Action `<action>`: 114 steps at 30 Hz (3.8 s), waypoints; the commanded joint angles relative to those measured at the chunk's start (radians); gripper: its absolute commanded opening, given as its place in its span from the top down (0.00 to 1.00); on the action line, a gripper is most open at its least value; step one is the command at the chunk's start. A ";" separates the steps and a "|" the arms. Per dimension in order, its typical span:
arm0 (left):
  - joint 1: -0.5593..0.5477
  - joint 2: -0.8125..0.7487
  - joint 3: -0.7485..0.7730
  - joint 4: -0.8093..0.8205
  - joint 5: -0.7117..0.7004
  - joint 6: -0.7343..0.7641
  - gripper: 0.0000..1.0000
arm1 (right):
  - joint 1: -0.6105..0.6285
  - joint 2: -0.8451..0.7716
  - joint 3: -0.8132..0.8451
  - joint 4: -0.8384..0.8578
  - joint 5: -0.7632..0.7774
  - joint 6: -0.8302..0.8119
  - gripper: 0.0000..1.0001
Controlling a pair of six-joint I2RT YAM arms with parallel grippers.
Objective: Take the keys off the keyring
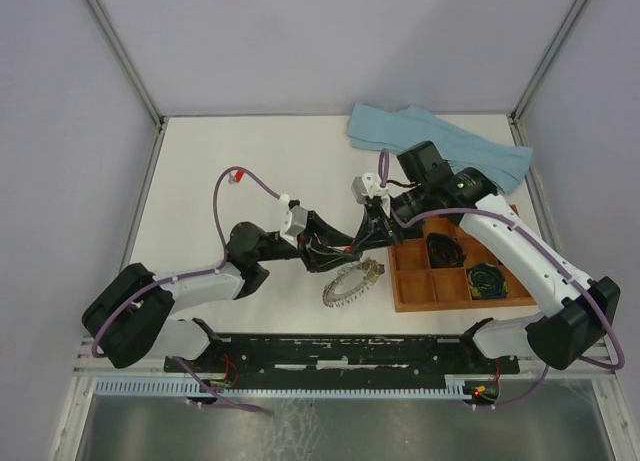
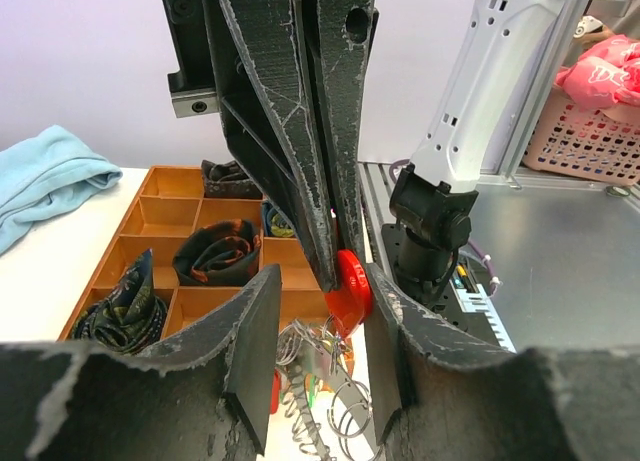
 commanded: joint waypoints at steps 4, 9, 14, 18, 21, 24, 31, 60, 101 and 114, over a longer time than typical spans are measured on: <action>-0.006 -0.014 0.025 -0.031 -0.016 0.000 0.56 | 0.009 -0.009 0.047 0.026 -0.066 0.013 0.99; -0.006 -0.031 0.020 -0.076 -0.027 0.017 0.58 | 0.010 -0.004 0.053 0.029 -0.062 0.024 0.99; -0.008 -0.049 0.007 -0.085 -0.056 0.010 0.71 | 0.009 -0.006 0.050 0.051 -0.035 0.048 0.99; -0.009 -0.053 0.008 -0.091 -0.071 -0.001 0.81 | 0.009 -0.007 0.046 0.066 -0.021 0.067 0.99; -0.010 -0.051 0.012 -0.103 -0.080 -0.007 0.96 | 0.009 -0.008 0.045 0.076 -0.016 0.078 0.99; -0.011 -0.061 0.009 -0.117 -0.098 -0.011 0.97 | 0.009 -0.009 0.044 0.080 -0.015 0.084 0.99; -0.019 -0.110 0.031 -0.262 -0.178 -0.011 0.97 | 0.006 -0.004 0.044 0.093 -0.019 0.113 0.94; -0.038 -0.129 0.238 -0.800 -0.505 -0.360 0.97 | -0.220 -0.049 0.003 0.138 -0.081 0.212 0.53; 0.074 -0.089 0.256 -0.458 -0.178 -0.616 0.97 | -0.222 -0.117 -0.171 0.166 -0.082 -0.089 0.58; 0.075 -0.121 0.194 -0.310 -0.109 -0.452 0.97 | -0.232 -0.127 -0.058 0.051 -0.093 -0.053 0.58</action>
